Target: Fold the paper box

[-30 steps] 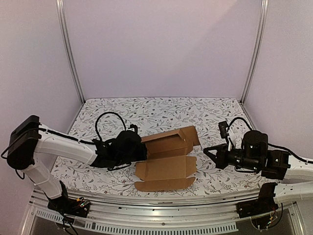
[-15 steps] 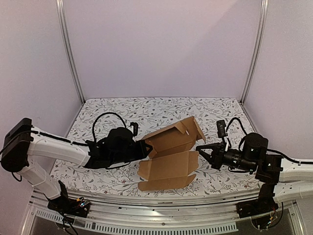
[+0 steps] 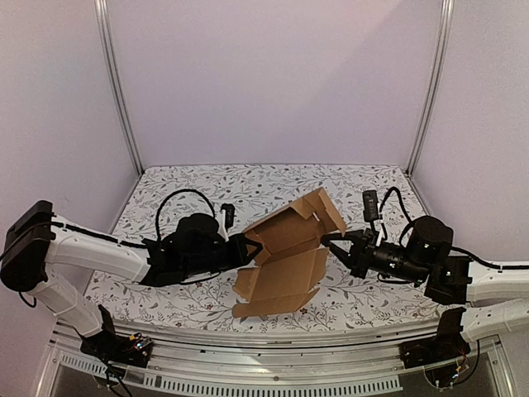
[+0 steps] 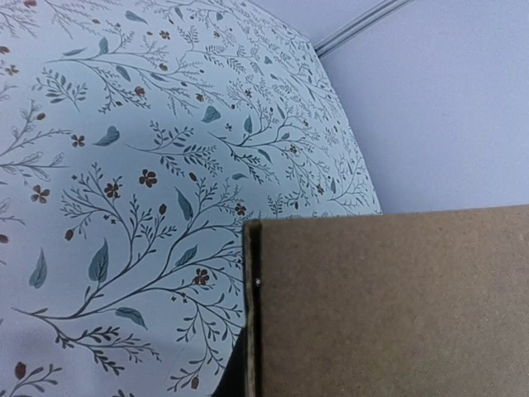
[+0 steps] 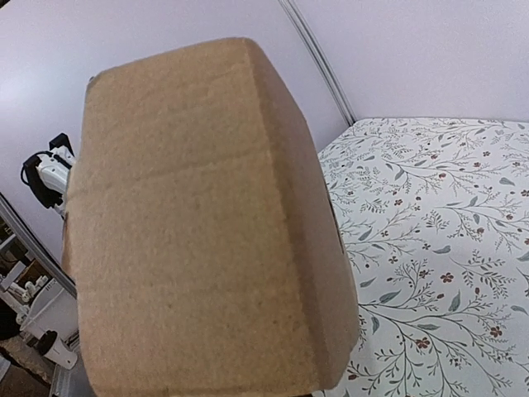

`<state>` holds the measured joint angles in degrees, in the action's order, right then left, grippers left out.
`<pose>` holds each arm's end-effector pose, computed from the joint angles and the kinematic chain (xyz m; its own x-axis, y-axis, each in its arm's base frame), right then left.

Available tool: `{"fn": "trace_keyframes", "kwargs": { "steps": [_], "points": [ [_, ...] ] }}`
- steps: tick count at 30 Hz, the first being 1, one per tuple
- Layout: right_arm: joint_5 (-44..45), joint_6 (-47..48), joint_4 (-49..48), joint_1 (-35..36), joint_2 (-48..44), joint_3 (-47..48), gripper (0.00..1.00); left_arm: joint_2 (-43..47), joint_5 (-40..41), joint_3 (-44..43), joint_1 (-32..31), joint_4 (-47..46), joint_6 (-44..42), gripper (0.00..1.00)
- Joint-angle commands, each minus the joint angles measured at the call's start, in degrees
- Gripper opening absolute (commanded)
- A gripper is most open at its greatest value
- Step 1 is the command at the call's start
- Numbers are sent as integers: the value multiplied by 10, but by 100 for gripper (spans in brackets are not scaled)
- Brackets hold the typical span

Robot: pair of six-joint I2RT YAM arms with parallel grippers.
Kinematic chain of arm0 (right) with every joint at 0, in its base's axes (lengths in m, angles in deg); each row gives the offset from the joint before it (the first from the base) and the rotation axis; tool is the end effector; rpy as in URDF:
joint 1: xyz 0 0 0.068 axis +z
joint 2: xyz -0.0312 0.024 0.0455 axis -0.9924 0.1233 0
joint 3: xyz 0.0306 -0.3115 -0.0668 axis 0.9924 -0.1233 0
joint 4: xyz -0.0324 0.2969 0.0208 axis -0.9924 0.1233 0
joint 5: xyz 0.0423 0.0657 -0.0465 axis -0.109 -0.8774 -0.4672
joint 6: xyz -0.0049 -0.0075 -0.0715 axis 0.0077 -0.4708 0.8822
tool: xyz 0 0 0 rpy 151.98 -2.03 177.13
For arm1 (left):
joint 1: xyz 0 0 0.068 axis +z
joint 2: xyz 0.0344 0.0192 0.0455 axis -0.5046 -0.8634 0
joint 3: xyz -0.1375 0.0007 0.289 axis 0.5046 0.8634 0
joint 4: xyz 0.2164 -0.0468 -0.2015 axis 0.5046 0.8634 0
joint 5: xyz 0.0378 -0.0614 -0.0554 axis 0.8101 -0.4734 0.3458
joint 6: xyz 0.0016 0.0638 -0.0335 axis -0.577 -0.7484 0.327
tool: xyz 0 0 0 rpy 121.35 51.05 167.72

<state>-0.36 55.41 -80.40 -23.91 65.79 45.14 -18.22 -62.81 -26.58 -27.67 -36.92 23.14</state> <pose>0.1232 0.2135 0.2760 -0.4886 0.2079 -0.8474 -0.7466 0.4030 0.5293 0.1948 -0.2981 0.2013 -0.7781 -0.3274 -0.5360 0.2423 0.6309 -0.7371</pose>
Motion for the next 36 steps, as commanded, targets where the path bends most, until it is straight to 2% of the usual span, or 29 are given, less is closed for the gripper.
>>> {"fn": "trace_keyframes", "kwargs": {
  "steps": [1, 14, 24, 29, 36],
  "points": [
    [-19, 9, -25, 7, 5, 26, 0, 4, -16, 7, 6, -16, -16, 0],
    [22, 14, -18, 15, 43, 32, 0, 7, -40, 9, 6, -37, -28, 0],
    [67, 35, 58, 24, 51, 30, 0, 20, -31, 6, 10, -17, -45, 0],
    [69, 46, 103, 25, 15, 26, 6, 24, -10, 9, 17, 0, -48, 0],
    [93, 84, 243, 25, -79, 30, 15, 31, 21, 6, 26, 32, -71, 0]
  ]
}}
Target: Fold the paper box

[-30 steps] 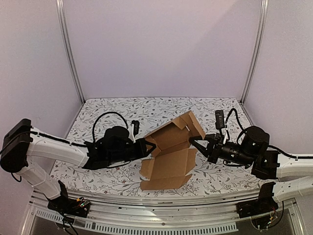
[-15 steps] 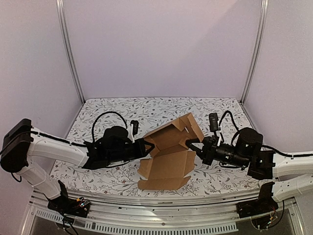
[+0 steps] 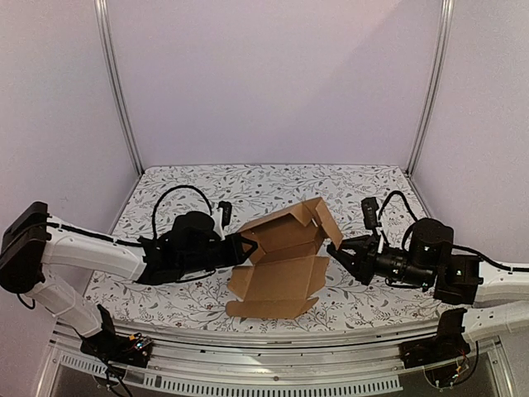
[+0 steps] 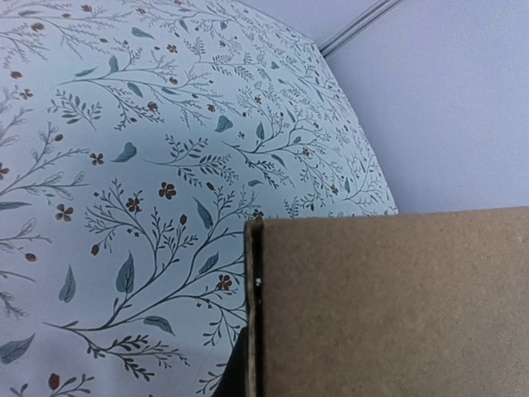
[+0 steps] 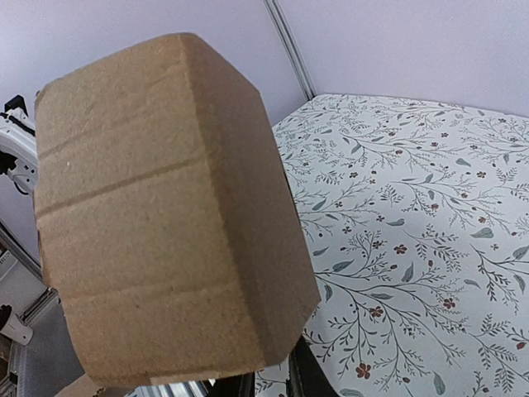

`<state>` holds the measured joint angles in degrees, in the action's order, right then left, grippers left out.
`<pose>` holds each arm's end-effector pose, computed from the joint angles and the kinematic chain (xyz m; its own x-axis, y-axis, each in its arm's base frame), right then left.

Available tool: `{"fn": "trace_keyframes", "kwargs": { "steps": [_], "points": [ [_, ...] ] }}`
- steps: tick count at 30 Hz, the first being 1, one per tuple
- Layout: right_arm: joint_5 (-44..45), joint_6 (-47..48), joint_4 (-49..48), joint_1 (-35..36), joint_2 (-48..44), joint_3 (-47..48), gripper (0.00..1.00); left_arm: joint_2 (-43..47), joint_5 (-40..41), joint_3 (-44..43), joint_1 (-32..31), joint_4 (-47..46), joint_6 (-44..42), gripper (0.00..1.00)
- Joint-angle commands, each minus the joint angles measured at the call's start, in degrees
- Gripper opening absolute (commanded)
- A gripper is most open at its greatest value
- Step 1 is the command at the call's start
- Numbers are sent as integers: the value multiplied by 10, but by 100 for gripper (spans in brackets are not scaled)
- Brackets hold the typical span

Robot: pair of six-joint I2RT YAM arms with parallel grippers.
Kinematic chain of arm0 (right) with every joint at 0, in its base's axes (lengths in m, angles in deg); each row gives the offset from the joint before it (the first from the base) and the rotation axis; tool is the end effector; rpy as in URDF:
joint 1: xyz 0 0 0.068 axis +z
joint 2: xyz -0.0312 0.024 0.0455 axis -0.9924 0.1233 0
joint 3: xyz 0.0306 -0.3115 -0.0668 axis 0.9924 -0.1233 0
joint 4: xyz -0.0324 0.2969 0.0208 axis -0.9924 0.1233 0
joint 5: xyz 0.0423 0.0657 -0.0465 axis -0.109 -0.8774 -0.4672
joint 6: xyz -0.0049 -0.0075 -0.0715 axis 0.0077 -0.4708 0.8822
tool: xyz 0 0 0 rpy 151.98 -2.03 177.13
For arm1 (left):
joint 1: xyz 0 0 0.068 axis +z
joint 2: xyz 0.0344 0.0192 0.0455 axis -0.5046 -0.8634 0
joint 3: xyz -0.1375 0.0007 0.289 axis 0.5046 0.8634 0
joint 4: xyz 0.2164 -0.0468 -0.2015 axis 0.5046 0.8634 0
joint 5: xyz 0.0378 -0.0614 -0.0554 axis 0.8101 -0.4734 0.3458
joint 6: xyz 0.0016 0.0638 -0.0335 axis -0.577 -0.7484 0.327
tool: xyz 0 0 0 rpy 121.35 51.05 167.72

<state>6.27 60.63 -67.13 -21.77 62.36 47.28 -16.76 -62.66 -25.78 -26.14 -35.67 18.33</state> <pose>0.1164 0.2060 0.2741 -0.4581 0.0955 -0.8838 -0.7260 0.5335 0.4339 0.1992 -0.2872 0.2021 -0.7497 -0.2897 -0.5950 0.2842 0.6710 -0.6848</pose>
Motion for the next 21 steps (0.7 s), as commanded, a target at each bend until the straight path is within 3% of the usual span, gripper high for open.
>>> {"fn": "trace_keyframes", "kwargs": {
  "steps": [1, 11, 21],
  "points": [
    [30, 37, 133, 3, -59, 10, 16, 17, 23, -2, 11, 22, -27, 0],
    [30, 91, 260, 3, -145, 53, 29, 33, 49, -6, 11, 62, -80, 0],
    [-17, 149, 269, 3, -71, 127, 46, 48, 38, -16, 11, 96, -131, 0]
  ]
}}
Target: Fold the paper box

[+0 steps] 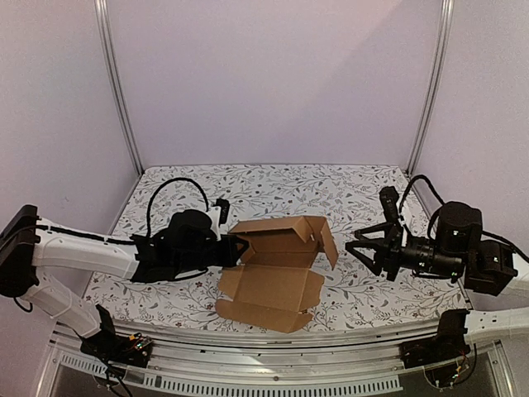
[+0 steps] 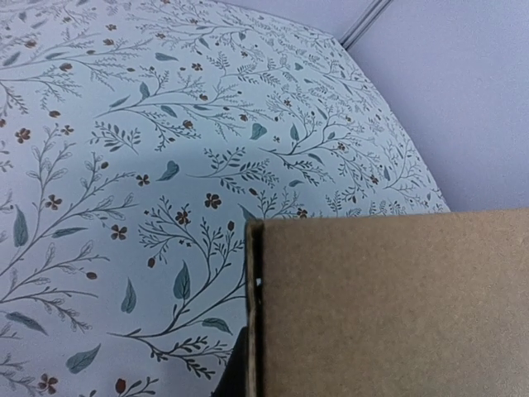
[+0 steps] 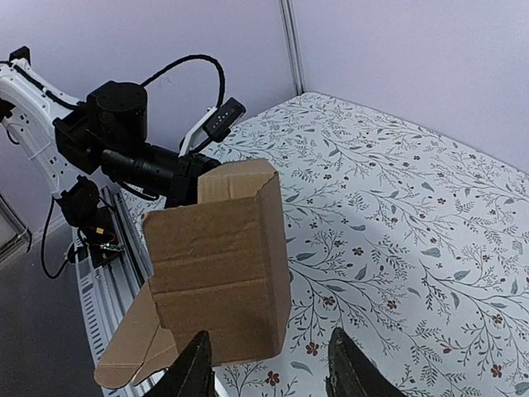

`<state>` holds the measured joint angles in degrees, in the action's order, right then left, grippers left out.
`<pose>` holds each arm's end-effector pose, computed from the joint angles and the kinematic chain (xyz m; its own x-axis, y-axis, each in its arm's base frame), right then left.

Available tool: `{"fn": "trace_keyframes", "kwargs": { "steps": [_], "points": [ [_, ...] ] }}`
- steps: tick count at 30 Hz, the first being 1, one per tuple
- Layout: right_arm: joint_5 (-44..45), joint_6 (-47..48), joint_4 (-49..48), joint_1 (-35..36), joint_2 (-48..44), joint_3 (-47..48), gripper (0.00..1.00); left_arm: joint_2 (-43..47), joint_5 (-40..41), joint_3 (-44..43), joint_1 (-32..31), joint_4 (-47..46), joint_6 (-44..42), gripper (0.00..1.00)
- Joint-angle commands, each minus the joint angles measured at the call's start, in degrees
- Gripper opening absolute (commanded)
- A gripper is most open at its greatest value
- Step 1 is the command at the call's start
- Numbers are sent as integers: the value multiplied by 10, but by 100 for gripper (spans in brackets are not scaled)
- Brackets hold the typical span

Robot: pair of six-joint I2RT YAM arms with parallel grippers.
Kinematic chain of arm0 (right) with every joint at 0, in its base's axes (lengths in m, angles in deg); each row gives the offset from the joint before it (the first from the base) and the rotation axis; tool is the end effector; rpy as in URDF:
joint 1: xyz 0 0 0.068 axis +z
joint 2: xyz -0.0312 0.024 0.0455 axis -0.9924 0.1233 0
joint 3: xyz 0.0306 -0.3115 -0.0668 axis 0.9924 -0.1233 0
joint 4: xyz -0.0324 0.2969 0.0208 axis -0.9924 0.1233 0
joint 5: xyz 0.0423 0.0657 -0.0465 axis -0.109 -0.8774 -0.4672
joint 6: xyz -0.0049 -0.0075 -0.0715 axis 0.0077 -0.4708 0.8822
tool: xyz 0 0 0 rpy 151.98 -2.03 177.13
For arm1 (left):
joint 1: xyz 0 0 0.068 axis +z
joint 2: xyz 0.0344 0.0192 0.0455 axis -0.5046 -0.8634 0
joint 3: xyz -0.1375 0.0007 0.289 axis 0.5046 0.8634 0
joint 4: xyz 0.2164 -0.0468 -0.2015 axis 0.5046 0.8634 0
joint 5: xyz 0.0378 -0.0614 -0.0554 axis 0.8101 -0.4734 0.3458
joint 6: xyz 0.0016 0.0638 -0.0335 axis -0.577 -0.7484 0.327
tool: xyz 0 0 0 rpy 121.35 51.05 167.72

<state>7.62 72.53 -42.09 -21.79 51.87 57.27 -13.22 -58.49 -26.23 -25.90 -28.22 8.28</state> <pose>0.0978 0.1692 0.3267 -0.3319 -0.0776 -0.9401 -0.7837 0.5773 0.2290 0.1970 -0.2737 0.2099 -0.6813 -0.1670 -0.7127 0.3558 0.7752 -0.5219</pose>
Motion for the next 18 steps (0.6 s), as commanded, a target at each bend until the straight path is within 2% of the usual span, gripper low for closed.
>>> {"fn": "trace_keyframes", "kwargs": {
  "steps": [1, 18],
  "points": [
    [-54, 34, 18, 4, 41, 33, 47, 15, -5, -12, 9, 23, -34, 0],
    [-115, 22, -40, 3, 147, 50, 50, 24, -15, -14, 8, 27, -48, 0]
  ]
}}
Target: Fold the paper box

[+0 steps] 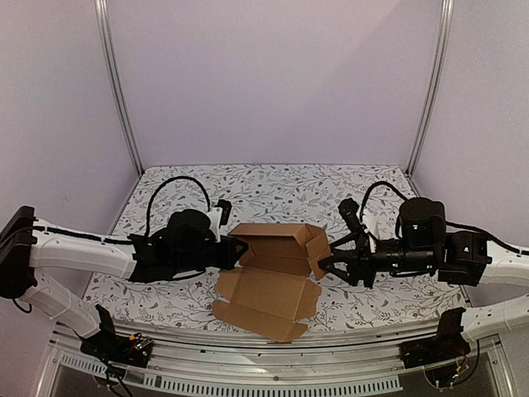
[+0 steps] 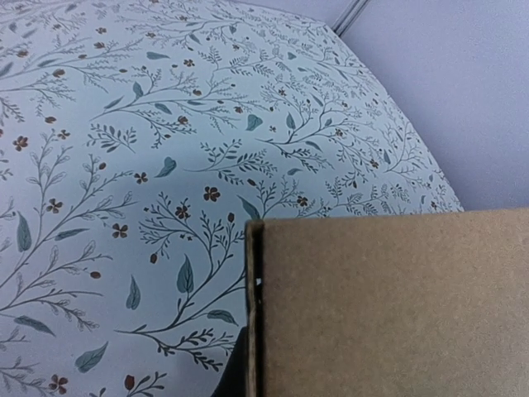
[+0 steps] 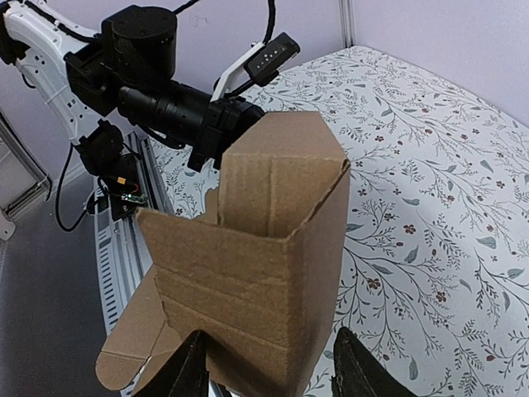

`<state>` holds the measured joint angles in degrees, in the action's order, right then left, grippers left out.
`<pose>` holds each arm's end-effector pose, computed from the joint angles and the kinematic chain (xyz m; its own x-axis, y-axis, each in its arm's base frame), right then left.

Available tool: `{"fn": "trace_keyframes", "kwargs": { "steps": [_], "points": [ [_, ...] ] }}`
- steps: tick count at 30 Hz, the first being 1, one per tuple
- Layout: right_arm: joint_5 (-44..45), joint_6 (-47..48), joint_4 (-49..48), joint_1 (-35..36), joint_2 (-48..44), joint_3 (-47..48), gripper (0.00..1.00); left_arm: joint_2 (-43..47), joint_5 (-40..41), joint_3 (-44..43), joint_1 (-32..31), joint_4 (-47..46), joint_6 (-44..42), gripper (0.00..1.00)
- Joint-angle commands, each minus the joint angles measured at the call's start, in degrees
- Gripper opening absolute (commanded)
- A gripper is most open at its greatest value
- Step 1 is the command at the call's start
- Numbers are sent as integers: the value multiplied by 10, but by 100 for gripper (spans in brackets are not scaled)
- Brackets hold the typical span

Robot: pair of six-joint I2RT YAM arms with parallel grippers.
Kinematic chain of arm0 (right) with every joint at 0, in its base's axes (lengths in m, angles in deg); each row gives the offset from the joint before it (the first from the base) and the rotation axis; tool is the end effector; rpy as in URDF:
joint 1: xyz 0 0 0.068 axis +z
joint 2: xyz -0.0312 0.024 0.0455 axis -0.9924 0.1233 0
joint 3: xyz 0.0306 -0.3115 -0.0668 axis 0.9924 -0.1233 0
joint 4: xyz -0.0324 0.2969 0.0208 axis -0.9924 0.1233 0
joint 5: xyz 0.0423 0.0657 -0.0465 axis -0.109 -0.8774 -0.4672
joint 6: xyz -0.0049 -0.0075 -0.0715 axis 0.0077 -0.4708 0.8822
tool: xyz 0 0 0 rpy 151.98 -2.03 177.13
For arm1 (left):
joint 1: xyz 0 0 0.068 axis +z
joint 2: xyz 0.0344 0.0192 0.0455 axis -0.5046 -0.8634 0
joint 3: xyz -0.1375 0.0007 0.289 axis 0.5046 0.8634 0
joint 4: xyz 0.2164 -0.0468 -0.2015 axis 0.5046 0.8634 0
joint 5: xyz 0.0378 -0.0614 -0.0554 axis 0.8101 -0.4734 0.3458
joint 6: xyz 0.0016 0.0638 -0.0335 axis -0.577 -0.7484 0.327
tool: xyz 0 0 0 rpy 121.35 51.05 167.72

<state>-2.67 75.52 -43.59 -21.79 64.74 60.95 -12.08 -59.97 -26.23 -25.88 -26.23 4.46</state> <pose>0.1119 0.2168 0.3120 -0.3665 -0.2470 -0.8970 -0.8638 0.4485 0.2294 0.1937 -0.2712 0.2120 -0.6723 -0.0962 -0.7340 0.4090 0.7782 -0.4766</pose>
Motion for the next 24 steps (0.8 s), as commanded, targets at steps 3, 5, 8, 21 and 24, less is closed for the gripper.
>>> {"fn": "trace_keyframes", "kwargs": {
  "steps": [3, 5, 8, 21, 24],
  "points": [
    [1, -13, -39, 4, 34, 15, 49, 16, 9, -13, 8, 14, -6, 0],
    [19, -18, -41, 3, 49, 20, 49, 14, 19, -17, 8, 26, -3, 0],
    [31, -23, -56, 4, 70, 21, 49, 13, 41, -25, 8, 53, 3, 0],
    [180, -14, -77, 67, 170, 65, 49, 15, 128, -50, 3, 159, 42, 0],
    [216, -25, -77, 69, 195, 72, 49, 14, 137, -55, 1, 168, 49, 0]
  ]
}}
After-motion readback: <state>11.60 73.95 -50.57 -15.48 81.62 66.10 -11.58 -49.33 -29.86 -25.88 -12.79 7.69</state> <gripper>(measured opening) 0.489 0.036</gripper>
